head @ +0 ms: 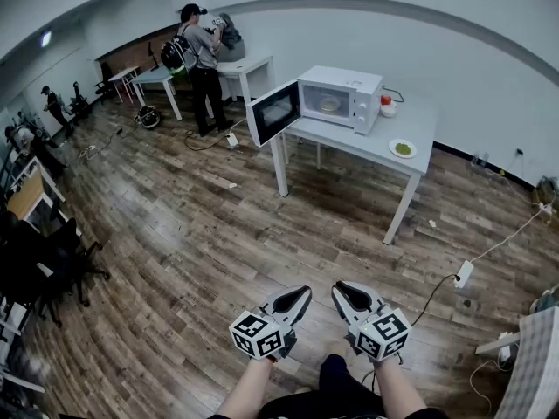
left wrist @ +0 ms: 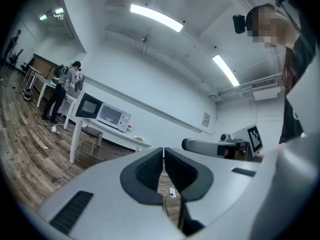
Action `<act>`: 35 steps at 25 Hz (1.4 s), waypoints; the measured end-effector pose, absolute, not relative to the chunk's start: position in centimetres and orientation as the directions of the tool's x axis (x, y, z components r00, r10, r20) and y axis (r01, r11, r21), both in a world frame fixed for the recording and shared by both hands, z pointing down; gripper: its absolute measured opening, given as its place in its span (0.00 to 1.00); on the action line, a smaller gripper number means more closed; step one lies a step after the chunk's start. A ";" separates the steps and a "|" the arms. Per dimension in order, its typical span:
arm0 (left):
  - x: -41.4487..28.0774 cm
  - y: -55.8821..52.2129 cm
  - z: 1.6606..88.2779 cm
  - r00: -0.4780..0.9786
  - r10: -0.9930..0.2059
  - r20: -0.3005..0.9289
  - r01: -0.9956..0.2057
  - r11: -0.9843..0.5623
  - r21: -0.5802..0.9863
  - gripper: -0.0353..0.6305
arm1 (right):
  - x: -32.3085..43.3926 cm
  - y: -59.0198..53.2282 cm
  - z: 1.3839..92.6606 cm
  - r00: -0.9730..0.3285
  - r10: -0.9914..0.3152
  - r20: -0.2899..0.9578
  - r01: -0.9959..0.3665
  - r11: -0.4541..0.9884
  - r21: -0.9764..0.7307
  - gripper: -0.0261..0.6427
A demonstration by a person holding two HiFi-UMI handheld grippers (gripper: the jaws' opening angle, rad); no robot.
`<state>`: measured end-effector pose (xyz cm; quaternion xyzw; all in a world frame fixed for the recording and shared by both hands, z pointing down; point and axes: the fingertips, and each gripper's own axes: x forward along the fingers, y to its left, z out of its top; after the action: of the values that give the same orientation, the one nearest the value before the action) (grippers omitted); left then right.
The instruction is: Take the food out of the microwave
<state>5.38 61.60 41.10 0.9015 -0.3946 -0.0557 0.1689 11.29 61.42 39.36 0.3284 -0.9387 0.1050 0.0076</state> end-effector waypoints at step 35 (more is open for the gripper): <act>9.1 40.4 41.4 0.543 -0.839 0.019 -0.796 -0.508 0.330 0.08 | 14.3 40.4 40.1 -0.841 -0.538 0.064 -0.537 0.813 -0.225 0.13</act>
<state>9.06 40.44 41.43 0.8652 -0.4726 -0.0715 0.1514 14.34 40.35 40.10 0.2821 -0.9521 0.1180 -0.0015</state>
